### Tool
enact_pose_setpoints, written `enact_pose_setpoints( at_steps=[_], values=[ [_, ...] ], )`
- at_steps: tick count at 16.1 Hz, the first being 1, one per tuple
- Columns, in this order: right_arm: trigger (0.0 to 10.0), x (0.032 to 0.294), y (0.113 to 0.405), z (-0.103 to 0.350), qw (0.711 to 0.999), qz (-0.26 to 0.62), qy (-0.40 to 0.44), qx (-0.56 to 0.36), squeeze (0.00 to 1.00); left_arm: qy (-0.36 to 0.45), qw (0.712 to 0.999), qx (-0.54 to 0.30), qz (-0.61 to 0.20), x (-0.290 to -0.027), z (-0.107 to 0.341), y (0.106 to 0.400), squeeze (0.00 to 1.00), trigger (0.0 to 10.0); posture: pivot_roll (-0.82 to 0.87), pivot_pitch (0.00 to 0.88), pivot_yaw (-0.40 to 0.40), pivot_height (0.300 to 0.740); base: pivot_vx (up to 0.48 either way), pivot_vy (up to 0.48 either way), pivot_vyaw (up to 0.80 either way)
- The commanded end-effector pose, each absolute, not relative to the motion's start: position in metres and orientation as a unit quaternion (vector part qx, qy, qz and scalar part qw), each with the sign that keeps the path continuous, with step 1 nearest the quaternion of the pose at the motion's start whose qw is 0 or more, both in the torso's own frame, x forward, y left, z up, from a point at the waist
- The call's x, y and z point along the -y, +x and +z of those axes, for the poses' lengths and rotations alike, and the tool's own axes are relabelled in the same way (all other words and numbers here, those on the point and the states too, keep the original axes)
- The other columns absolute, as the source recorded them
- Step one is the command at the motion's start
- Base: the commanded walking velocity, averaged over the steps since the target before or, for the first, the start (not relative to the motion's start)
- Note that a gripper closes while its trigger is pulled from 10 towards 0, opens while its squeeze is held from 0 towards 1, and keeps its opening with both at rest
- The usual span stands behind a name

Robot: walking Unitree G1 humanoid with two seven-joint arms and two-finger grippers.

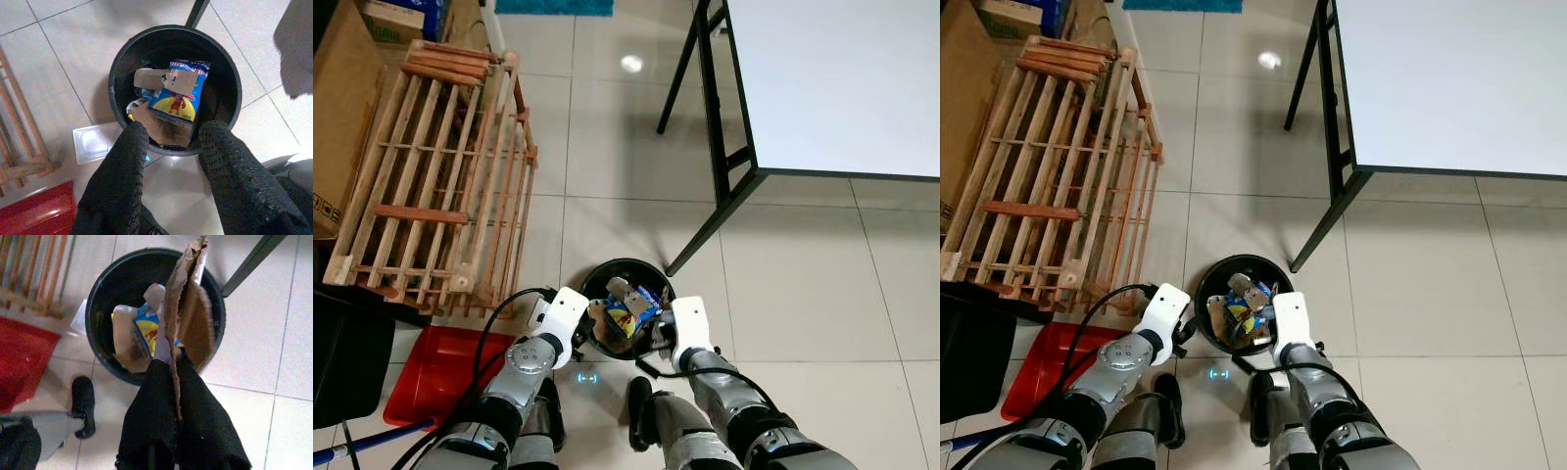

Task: Picking trash to rubbish bin

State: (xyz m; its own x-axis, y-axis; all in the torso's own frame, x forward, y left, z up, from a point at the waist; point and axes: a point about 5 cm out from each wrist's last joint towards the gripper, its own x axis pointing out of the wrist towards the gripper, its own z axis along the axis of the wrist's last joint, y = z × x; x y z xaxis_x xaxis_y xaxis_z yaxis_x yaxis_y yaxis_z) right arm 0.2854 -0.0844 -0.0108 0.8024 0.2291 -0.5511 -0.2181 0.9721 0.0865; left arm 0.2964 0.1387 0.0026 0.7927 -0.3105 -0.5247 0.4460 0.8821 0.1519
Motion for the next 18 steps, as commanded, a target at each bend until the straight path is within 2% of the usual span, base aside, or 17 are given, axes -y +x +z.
enact_pose_setpoints(
  at_steps=[1, 2, 7, 13, 14, 18],
  values=[
    [10.0, 0.087, 0.279, -0.017, 0.947, 0.111, 0.023, -0.3, 0.61, 0.129, 0.935, -0.264, -0.2, -0.14, -0.006, 0.289, 0.0, 10.0, -0.03, 0.389, -0.111, 0.74, 0.0, 0.0, 0.0],
    [10.0, 0.086, 0.28, -0.015, 0.948, 0.114, 0.031, -0.294, 1.0, 0.13, 0.935, -0.263, -0.199, -0.14, -0.005, 0.289, 0.0, 10.0, -0.02, 0.392, -0.111, 0.74, 0.0, 0.0, 0.0],
    [10.0, 0.08, 0.285, -0.008, 0.952, 0.126, 0.058, -0.272, 1.0, 0.132, 0.936, -0.26, -0.196, -0.141, -0.004, 0.29, 0.0, 10.0, -0.02, 0.393, -0.113, 0.74, 0.0, 0.0, 0.0],
    [10.0, 0.078, 0.283, -0.009, 0.952, 0.133, 0.053, -0.272, 1.0, 0.133, 0.936, -0.262, -0.196, -0.141, -0.005, 0.289, 0.0, 10.0, -0.02, 0.39, -0.113, 0.74, 0.0, 0.0, 0.0],
    [10.0, 0.08, 0.281, -0.012, 0.95, 0.13, 0.041, -0.28, 0.0, 0.133, 0.936, -0.261, -0.195, -0.14, -0.005, 0.289, 0.0, 10.0, -0.02, 0.386, -0.111, 0.74, 0.0, 0.0, 0.0],
    [10.0, 0.103, 0.276, -0.02, 0.953, 0.098, 0.03, -0.284, 0.0, 0.117, 0.949, -0.253, -0.147, -0.153, -0.007, 0.285, 0.0, 10.0, -0.03, 0.32, -0.104, 0.74, 0.0, 0.0, 0.0]
  ],
)
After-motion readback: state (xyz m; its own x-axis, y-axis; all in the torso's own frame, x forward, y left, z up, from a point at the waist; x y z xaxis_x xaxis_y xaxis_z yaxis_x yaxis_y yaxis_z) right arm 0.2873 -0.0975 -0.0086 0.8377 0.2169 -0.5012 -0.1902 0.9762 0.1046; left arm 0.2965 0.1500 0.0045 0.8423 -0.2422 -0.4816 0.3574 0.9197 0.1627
